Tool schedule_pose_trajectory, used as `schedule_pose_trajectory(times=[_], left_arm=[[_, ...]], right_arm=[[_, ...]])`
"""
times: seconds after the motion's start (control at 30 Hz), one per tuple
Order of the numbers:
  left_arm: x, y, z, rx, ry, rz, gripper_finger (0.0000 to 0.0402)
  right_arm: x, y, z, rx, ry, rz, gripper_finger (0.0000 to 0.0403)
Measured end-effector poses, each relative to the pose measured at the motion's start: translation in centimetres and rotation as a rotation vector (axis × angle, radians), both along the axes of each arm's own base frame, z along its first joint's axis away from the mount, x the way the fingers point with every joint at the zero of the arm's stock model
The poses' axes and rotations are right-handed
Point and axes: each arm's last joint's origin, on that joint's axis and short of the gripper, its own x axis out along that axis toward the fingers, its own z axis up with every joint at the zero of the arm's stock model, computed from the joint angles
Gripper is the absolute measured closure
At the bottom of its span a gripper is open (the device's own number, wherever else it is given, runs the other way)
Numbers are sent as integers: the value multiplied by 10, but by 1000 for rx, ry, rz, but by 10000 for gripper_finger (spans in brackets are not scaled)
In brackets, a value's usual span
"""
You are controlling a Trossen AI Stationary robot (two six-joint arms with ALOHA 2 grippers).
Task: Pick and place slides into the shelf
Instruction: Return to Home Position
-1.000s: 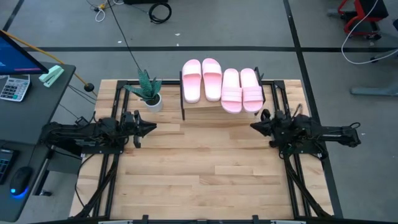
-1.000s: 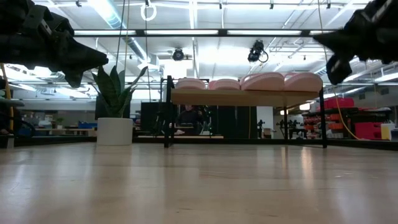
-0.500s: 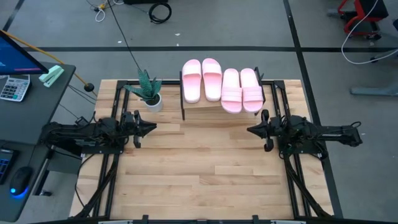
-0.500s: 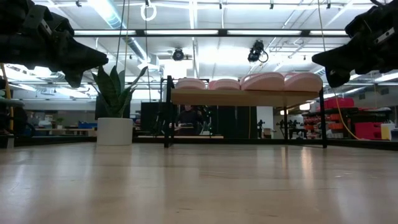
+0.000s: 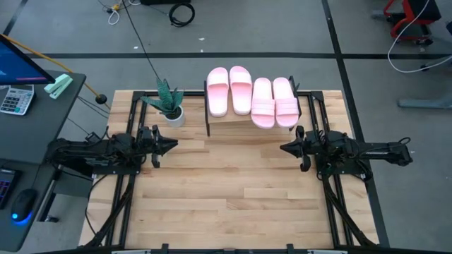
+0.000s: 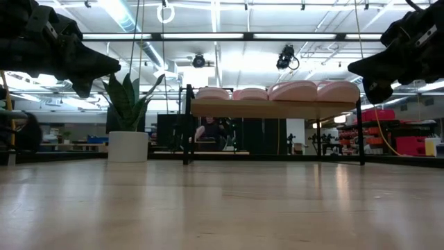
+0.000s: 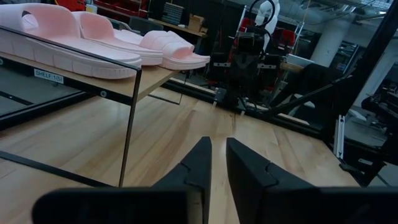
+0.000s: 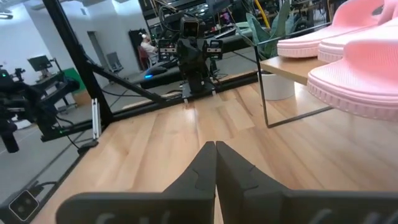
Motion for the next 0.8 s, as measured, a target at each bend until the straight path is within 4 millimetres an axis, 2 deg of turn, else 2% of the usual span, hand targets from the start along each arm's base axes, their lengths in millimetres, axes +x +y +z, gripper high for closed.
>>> schedule_pose_trajectory(times=[0.5,0.8], left_arm=[[0,0,0,0,0,0,338],[0,0,0,0,0,0,348]], right_arm=[[0,0,0,3,0,0,393],[0,0,0,2,1,0,393]])
